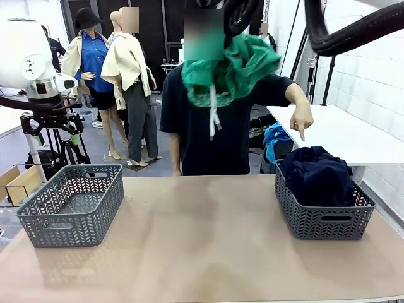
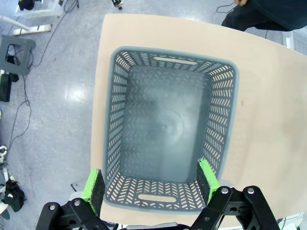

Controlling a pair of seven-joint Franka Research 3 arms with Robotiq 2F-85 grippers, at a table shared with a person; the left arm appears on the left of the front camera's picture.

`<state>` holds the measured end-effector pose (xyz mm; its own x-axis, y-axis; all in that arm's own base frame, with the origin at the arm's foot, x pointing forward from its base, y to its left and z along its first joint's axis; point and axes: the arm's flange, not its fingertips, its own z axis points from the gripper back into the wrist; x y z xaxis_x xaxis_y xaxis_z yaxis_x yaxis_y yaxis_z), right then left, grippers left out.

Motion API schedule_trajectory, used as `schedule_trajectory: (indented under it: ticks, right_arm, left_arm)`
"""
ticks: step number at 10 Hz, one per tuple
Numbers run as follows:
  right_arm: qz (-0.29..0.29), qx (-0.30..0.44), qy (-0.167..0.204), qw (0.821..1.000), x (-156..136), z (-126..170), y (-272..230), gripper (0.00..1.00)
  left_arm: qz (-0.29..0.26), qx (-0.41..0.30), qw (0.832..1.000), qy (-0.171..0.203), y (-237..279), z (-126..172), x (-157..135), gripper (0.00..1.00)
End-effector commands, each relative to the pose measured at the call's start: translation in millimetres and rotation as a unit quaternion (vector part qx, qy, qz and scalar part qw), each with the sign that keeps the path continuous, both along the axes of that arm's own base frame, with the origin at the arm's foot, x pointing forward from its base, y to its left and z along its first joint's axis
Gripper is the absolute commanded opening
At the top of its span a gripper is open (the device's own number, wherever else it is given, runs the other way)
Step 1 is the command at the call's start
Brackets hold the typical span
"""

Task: Sort the tops and bottoms.
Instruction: Sort the clothes according to human instructions.

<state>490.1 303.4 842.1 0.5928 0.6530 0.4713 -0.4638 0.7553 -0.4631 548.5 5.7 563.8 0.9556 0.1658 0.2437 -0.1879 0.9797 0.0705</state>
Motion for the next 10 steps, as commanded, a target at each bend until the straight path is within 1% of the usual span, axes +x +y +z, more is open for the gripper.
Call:
schedule_trajectory:
  ticks: [1,2,3,4,5,6,7,9,10]
  right_arm:
    - [-0.096,0.01,-0.009,0.995,6.3,-19.1,-50.1,0.0]
    - [-0.144,0.014,0.002,0.989,17.1,-23.6,-85.0,0.0]
    - [-0.171,0.02,0.014,0.985,20.7,-33.3,-122.4,0.0]
    - [-0.197,0.047,0.028,0.979,25.8,-46.5,-153.5,0.0]
    - [-0.21,0.06,0.046,0.975,29.8,-67.1,-181.0,0.0]
    - [-0.214,0.087,0.073,0.97,35.5,-91.9,-202.9,0.0]
    - [-0.215,0.101,0.097,0.967,43.0,-123.7,-220.0,0.0]
    - [-0.214,0.122,0.133,0.96,54.3,-174.6,-236.1,0.0]
    - [-0.227,0.119,0.154,0.954,55.0,-195.5,-240.2,0.0]
  left_arm:
    - [-0.004,0.0,1.0,-0.002,2.5,2.2,0.5,1.0]
    - [-0.004,0.0,1.0,-0.002,2.5,2.2,0.5,1.0]
    - [-0.004,0.0,1.0,-0.002,2.5,2.2,0.5,1.0]
    - [-0.004,0.0,1.0,-0.002,2.5,2.2,0.5,1.0]
    - [-0.004,0.0,1.0,-0.002,2.5,2.2,0.5,1.0]
    - [-0.004,0.0,1.0,-0.002,2.5,2.2,0.5,1.0]
    - [-0.004,0.0,1.0,-0.002,2.5,2.2,0.5,1.0]
    - [-0.004,0.0,1.0,-0.002,2.5,2.2,0.5,1.0]
    - [-0.004,0.0,1.0,-0.002,2.5,2.2,0.5,1.0]
